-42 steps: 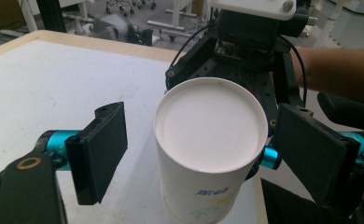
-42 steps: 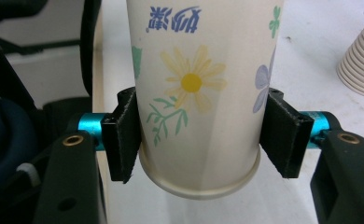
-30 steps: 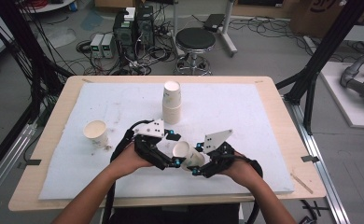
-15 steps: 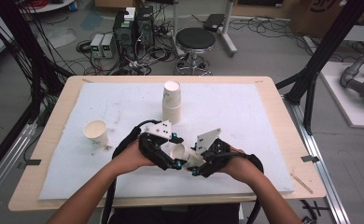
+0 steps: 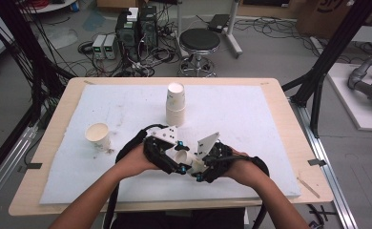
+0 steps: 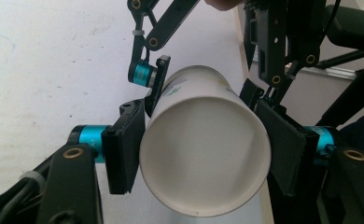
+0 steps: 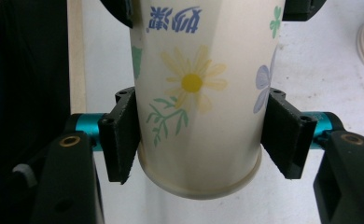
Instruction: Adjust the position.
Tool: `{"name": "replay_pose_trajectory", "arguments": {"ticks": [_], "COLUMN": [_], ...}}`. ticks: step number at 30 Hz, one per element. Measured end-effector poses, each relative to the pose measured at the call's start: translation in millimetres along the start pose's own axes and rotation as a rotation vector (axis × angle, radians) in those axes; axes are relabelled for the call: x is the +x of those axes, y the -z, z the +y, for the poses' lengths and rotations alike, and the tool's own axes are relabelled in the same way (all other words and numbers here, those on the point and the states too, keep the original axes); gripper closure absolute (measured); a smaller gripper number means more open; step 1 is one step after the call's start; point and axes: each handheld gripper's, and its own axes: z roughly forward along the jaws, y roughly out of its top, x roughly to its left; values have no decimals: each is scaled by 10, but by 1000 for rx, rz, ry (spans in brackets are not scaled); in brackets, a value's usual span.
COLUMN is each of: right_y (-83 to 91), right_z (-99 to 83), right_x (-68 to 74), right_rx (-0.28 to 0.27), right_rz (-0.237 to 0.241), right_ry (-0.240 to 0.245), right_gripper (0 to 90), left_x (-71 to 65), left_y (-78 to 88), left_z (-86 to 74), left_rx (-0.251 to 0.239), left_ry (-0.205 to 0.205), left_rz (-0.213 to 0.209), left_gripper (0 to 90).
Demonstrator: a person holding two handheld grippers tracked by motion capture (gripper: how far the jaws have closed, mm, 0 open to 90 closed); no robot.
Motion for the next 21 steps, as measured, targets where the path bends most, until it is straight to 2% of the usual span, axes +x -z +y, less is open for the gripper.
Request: {"name": "replay_pose_trajectory", "arguments": {"ticks": [3, 6, 8, 10, 14, 16, 20, 21], "right_y": [-14, 4, 29, 60, 145, 185, 258, 272], "right_z": [5, -8, -27, -57, -170, -215, -311, -333], "right_x": [3, 7, 3, 2, -5, -4, 7, 10], "right_rx": [5, -16, -56, -94, -215, -267, -381, -393], "right_rz": [6, -4, -9, -8, -4, -5, -3, -20], "right_ry": [8, -8, -35, -64, -107, -113, -155, -174], "right_gripper": [343, 277, 215, 214, 207, 207, 207, 206], "left_x": [0, 0, -1, -7, 2, 3, 5, 4], "left_y": [0, 22, 45, 67, 114, 124, 143, 151], "left_z": [-4, -7, -17, -31, -96, -138, -209, -229], "left_rx": [8, -23, -45, -61, -126, -145, -194, -214], "left_ry": [-7, -3, 2, 12, 32, 36, 58, 67], "left_rz": [-1, 1, 1, 2, 3, 11, 21, 22], "left_gripper": [364, 364, 365, 366, 366, 366, 365, 364]}}
